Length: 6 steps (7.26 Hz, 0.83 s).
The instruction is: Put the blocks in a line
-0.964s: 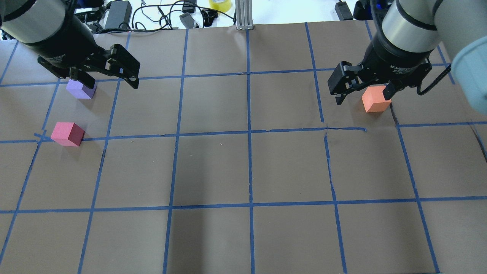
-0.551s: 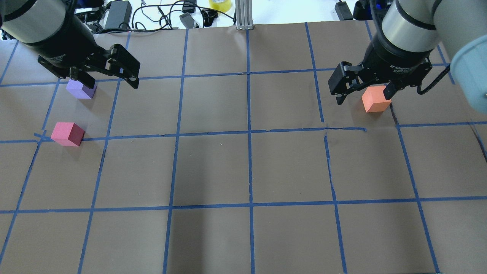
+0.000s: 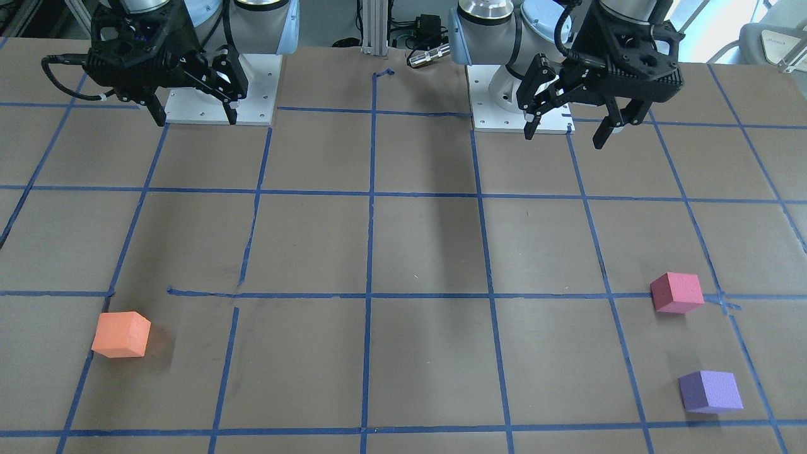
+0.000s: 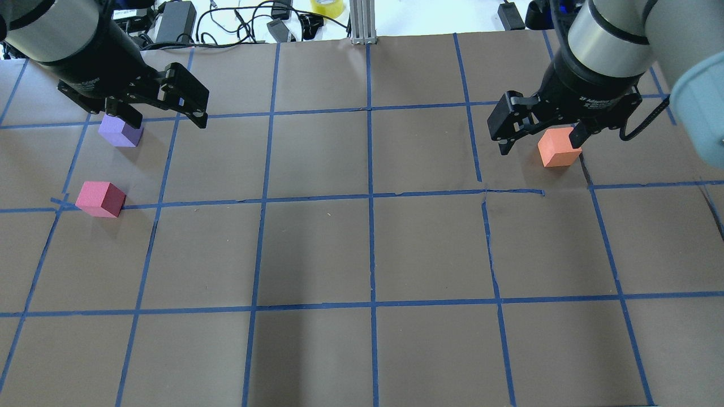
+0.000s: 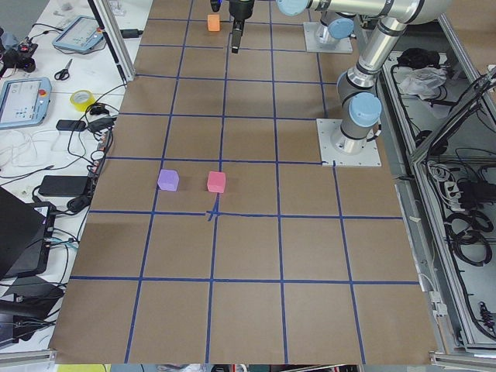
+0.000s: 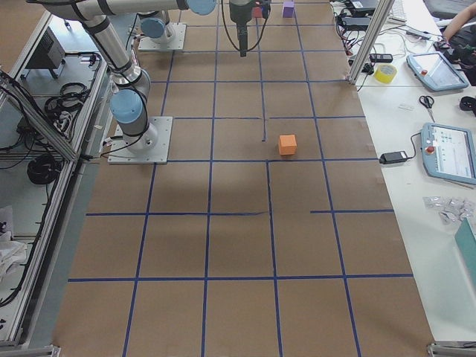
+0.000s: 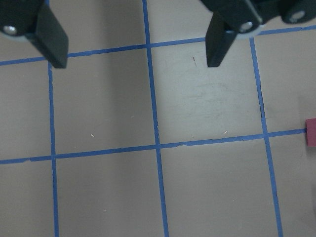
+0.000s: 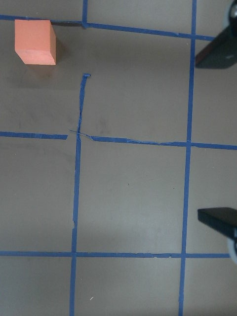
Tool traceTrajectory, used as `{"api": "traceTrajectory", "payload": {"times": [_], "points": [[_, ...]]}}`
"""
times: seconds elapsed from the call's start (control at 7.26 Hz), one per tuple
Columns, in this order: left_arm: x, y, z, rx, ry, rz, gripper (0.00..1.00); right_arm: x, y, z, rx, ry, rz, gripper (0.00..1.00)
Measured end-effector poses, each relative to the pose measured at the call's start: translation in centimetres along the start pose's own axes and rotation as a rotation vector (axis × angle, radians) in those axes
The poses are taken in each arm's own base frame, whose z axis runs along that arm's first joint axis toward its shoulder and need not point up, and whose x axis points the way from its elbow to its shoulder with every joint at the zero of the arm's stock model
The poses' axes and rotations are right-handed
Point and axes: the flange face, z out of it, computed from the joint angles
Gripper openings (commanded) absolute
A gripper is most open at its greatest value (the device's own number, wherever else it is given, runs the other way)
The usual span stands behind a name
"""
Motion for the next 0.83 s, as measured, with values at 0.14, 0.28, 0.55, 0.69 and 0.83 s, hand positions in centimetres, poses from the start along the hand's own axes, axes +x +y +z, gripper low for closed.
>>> {"api": "traceTrajectory", "payload": {"times": [0.14, 0.28, 0.55, 0.69, 0.83], "points": [[0.0, -0.3, -0.1, 0.017, -0.004, 0.004, 1.00, 0.1, -0.1, 0.2, -0.002, 0.003, 0.000, 1.00], [-0.1, -0.5, 0.0, 0.030, -0.005, -0.004, 1.00, 0.3, -0.3, 0.2, 0.001, 0.007, 0.000, 1.00], [-0.1, -0.5, 0.4, 0.032, -0.005, -0.015, 1.00, 1.3, -0.7, 0.3, 0.012, 0.013, 0.005, 1.00], [-0.1, -0.5, 0.5, 0.030, -0.004, -0.016, 1.00, 2.5, -1.0, 0.3, 0.014, 0.013, -0.016, 1.00], [0.0, -0.5, 0.6, 0.029, -0.003, -0.017, 1.00, 4.2, -1.5, 0.3, 0.027, 0.013, -0.047, 1.00]]}}
